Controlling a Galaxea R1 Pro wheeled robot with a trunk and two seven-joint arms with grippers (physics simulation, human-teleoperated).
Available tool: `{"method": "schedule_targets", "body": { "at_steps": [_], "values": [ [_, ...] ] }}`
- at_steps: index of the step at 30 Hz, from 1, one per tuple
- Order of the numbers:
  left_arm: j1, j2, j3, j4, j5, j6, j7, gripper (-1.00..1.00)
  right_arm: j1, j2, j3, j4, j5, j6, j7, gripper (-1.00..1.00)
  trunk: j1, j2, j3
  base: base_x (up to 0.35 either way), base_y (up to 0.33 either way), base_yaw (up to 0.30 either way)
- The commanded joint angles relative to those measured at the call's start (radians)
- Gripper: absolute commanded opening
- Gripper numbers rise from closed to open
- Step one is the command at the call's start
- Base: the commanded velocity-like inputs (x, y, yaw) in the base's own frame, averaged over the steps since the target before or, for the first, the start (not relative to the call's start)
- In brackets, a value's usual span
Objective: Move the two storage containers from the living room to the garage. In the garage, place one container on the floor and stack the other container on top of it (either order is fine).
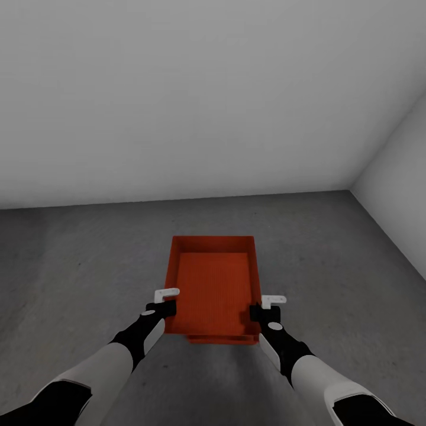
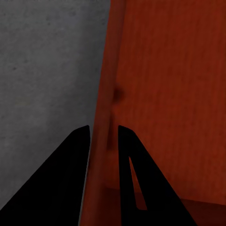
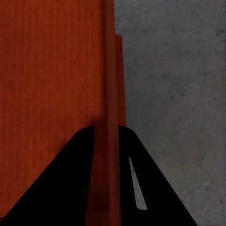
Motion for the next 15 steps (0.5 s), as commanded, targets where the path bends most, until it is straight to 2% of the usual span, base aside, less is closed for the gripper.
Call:
{"method": "schedule_targets", "body": {
  "at_steps": [1, 15],
  "values": [
    [0.000, 0.048, -0.005, 0.051, 0.006, 0.006, 0.014, -1.00, -0.002, -0.001, -0.024, -0.003, 0.004, -0.007, -0.046, -1.00, 0.000, 0.000, -0.001, 0.000, 0.000, 0.000],
    [0.000, 0.048, -0.005, 0.051, 0.007, 0.006, 0.014, -1.00, -0.002, -0.001, -0.024, -0.003, 0.002, 0.004, -0.046, -1.00, 0.000, 0.000, -0.001, 0.000, 0.000, 0.000]
  ]
}}
